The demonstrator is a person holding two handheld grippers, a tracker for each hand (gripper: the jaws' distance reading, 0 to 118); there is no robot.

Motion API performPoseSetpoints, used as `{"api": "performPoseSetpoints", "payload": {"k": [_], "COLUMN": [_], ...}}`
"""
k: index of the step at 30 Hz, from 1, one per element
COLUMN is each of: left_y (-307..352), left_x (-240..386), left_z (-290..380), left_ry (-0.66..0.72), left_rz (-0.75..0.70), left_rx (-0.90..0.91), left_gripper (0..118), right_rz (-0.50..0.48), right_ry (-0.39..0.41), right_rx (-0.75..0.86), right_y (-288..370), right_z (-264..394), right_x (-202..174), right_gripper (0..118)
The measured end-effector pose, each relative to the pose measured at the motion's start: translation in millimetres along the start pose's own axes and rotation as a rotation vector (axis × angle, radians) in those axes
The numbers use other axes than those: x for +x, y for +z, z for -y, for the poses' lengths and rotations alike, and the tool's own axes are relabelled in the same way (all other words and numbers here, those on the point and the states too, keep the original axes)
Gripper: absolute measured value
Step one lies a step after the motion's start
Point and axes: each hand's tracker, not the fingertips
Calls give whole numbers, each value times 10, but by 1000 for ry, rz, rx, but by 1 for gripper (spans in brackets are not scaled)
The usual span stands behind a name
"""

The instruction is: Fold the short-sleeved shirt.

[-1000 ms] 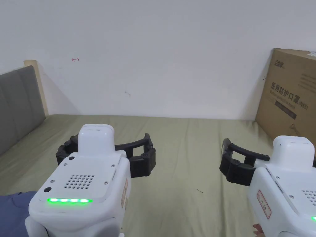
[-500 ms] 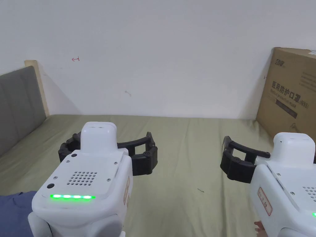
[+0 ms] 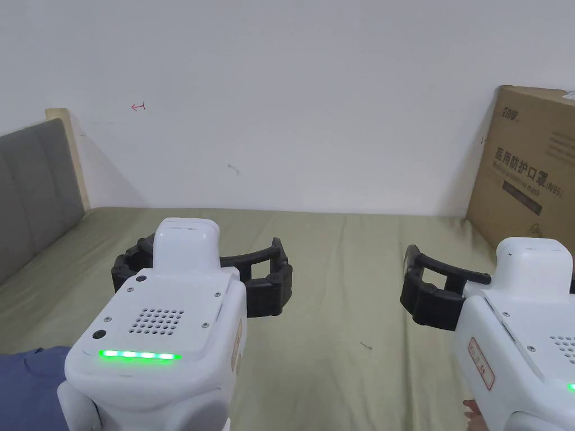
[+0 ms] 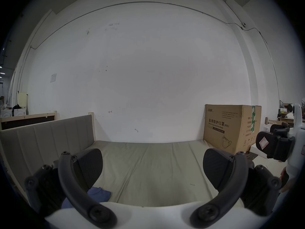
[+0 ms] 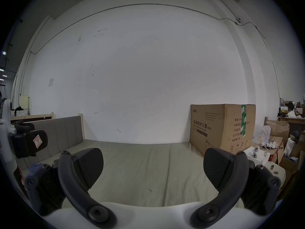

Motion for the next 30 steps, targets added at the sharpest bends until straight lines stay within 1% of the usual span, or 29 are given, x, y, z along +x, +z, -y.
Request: {"api": "performPoseSetpoints", "payload": {"k": [30], "left_y": [3], "left_x": [14], "left_z": [8], "left_ry": [13], "left_rz": [3], "left_rx": [1], "left_gripper": [118], "right_rz": [20], "right_ry": [-4], "right_rx": [-1], "right_y": [38], "right_z": [20], "right_x": [12], "right_gripper": [118]}}
